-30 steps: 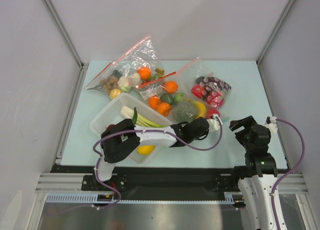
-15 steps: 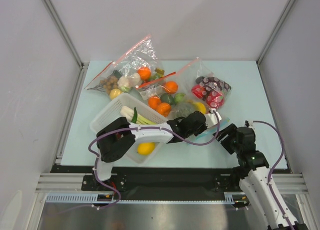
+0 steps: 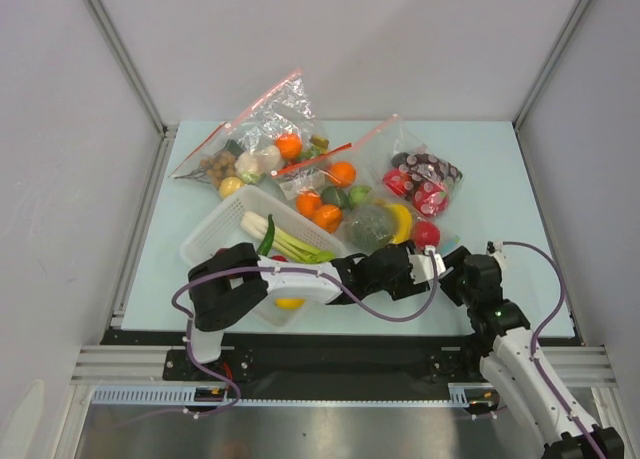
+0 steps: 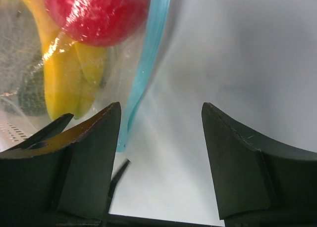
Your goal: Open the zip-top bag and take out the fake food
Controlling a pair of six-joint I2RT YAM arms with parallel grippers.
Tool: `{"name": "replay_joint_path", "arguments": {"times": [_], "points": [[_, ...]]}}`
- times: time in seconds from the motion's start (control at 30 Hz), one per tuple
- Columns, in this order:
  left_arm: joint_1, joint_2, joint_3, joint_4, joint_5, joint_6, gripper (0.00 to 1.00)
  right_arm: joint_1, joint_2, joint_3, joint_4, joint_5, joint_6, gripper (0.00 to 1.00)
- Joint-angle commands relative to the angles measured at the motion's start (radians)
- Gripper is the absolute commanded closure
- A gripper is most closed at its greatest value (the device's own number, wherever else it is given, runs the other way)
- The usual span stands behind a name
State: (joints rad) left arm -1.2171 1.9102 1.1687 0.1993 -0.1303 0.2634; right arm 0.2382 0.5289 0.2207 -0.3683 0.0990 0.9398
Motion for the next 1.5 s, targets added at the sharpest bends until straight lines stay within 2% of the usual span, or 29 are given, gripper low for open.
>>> {"name": "replay_joint_path", "arguments": {"times": [0.0, 0.03, 0.27, 0.53, 0.77, 0.83, 0.93, 1.03, 1.2, 1.3, 1.47], "points": [[-0.025, 0.010, 0.011, 0.088, -0.041, 0.049, 0.25, 0.001, -0.041, 0.022, 0.020, 0.068, 0.008, 0.29], [-0.028, 0.019, 0.016, 0.091, -0.057, 0.054, 0.19, -0.002, -0.050, 0.022, 0.014, 0.068, 0.011, 0.28], [-0.041, 0.078, 0.005, 0.170, -0.212, 0.138, 0.18, -0.088, -0.151, 0.026, -0.053, 0.018, -0.002, 0.25], [-0.042, 0.124, 0.012, 0.192, -0.259, 0.214, 0.19, -0.256, -0.165, 0.020, -0.054, -0.149, -0.032, 0.24], [-0.047, 0.124, -0.015, 0.201, -0.252, 0.243, 0.20, -0.283, -0.162, 0.017, -0.047, -0.179, -0.039, 0.24], [-0.047, 0.133, -0.004, 0.190, -0.261, 0.253, 0.25, -0.283, -0.161, 0.016, -0.041, -0.182, -0.036, 0.24], [-0.048, 0.144, 0.000, 0.184, -0.269, 0.267, 0.44, -0.286, -0.159, 0.014, -0.038, -0.189, -0.035, 0.24], [-0.050, 0.151, -0.001, 0.177, -0.269, 0.283, 0.47, -0.290, -0.159, 0.019, -0.040, -0.193, -0.039, 0.24], [-0.059, 0.126, -0.041, 0.210, -0.259, 0.284, 0.44, -0.295, -0.159, 0.017, -0.037, -0.196, -0.044, 0.23], [-0.059, 0.102, -0.041, 0.207, -0.246, 0.248, 0.35, -0.297, -0.159, 0.012, -0.034, -0.203, -0.041, 0.23], [-0.059, 0.073, -0.052, 0.215, -0.192, 0.185, 0.31, -0.300, -0.155, 0.014, -0.031, -0.211, -0.047, 0.23]]}}
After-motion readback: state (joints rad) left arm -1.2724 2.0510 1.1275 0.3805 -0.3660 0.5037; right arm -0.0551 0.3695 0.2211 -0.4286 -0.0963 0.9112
